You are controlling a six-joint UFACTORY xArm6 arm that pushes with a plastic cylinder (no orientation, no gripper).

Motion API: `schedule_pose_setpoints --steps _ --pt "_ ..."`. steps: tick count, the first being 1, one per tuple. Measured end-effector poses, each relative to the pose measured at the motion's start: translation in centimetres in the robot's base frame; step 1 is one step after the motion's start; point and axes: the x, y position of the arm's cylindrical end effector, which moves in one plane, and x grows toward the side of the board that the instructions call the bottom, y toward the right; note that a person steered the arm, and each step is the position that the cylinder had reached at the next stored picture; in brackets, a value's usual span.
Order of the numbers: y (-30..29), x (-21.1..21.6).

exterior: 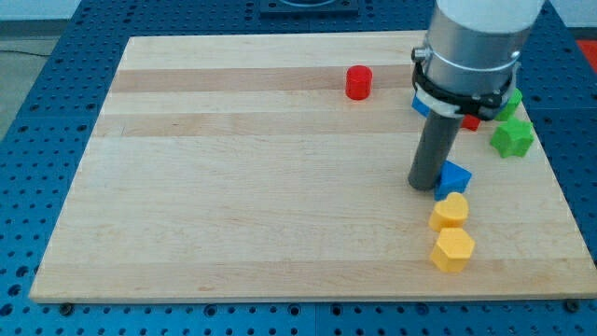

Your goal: Move the blue cube above the triangle

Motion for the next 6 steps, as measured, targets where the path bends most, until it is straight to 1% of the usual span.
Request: schedule_pose_setpoints --steps 1,2,3,4,5,6 --pt "-0.5 -4.7" --pt "-3.6 -7.9" --pt "-5.2 -12.9" --pt "-1.7 -16.9" --pt "3.5 -17.2" --pt "4.3 -14.4"
